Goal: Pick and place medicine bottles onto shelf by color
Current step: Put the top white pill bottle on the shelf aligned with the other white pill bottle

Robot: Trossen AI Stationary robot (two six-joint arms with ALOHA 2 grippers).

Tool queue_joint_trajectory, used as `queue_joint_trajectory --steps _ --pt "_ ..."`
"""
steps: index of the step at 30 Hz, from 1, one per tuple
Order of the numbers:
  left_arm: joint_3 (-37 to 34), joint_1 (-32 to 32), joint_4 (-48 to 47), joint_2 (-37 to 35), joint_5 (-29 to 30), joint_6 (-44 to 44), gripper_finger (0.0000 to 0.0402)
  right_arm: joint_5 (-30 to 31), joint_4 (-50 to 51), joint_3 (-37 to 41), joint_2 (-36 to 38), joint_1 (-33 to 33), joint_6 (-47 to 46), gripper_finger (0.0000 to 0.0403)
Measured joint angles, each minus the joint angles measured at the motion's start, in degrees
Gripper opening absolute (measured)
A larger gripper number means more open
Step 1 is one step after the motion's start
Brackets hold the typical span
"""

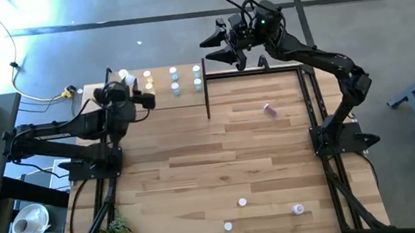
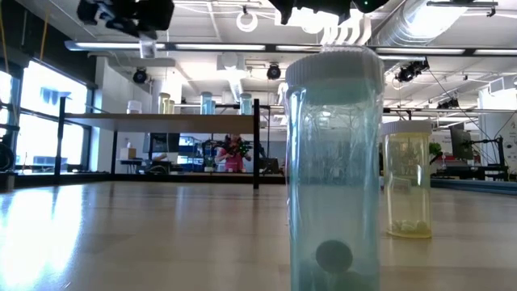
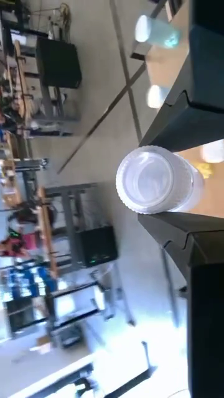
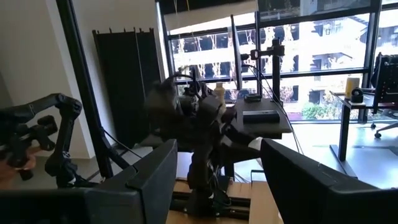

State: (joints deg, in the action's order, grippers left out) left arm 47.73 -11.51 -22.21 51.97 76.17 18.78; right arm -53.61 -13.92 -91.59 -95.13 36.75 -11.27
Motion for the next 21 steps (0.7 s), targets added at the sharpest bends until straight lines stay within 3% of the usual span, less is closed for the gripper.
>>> queue_joint_trajectory --steps 5,10,14,21 --pt "0.0 -1.3 -16.9 -1.0 0.1 20.9 0.0129 0.0 0.0 0.0 0.0 0.0 0.0 0.0222" --pt "0.0 -3.2 -27.7 -0.4 -1.0 33.5 0.0129 0.0 0.0 0.0 0.0 0.0 0.0 0.0222" --pt "0.0 -5.1 -31.4 0.4 -3.1 38.3 0.0129 0.0 0.0 0.0 0.0 0.0 0.0 0.0222" --pt "0.0 -11.0 -31.6 3.0 -9.4 38.7 0.0129 0.0 0.0 0.0 0.0 0.0 0.0 0.0222"
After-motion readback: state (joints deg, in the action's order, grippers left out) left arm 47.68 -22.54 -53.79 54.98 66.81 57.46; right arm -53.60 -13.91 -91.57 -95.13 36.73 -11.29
